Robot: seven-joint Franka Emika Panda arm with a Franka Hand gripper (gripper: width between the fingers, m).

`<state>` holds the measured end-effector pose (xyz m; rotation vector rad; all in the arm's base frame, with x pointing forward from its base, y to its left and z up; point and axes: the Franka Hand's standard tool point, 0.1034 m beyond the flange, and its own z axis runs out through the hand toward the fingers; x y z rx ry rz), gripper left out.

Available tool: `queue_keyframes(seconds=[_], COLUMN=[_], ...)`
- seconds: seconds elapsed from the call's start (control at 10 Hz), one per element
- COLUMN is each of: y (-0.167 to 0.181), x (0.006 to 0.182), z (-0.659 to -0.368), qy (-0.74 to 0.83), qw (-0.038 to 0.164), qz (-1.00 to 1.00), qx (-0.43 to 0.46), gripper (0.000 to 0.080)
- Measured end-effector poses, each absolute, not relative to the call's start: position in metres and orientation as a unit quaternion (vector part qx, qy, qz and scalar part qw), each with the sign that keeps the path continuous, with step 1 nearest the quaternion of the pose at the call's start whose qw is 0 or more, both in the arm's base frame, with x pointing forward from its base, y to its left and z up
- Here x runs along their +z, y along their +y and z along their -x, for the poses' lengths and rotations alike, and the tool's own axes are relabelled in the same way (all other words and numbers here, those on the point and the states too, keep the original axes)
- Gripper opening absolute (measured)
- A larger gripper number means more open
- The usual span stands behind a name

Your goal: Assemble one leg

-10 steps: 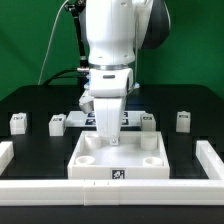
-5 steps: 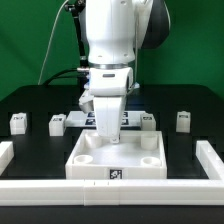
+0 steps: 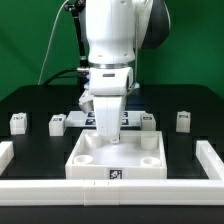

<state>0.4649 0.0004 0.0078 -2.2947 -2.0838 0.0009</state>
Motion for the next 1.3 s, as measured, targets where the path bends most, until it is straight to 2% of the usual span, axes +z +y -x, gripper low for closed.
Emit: queue_keyframes(seconds=[0.7, 1.0, 1.1, 1.2, 1.3], y=[0.056, 0.056, 0.056, 0.055, 0.055], x=[0.007, 0.007, 0.007, 0.007, 0.006], z=[-0.498, -0.499, -0.499, -0.499, -0.498], qy=[-0.700, -0.692, -0.692, -0.692, -0.691], qw=[0.022, 0.022, 0.023, 0.023, 0.023], qz=[0.713, 0.721, 0.722, 0.722, 0.722], qx=[-0.024, -0.022, -0.022, -0.022, -0.022], gripper=[0.0060, 0.0060, 0.0239, 0.0239, 0.0375])
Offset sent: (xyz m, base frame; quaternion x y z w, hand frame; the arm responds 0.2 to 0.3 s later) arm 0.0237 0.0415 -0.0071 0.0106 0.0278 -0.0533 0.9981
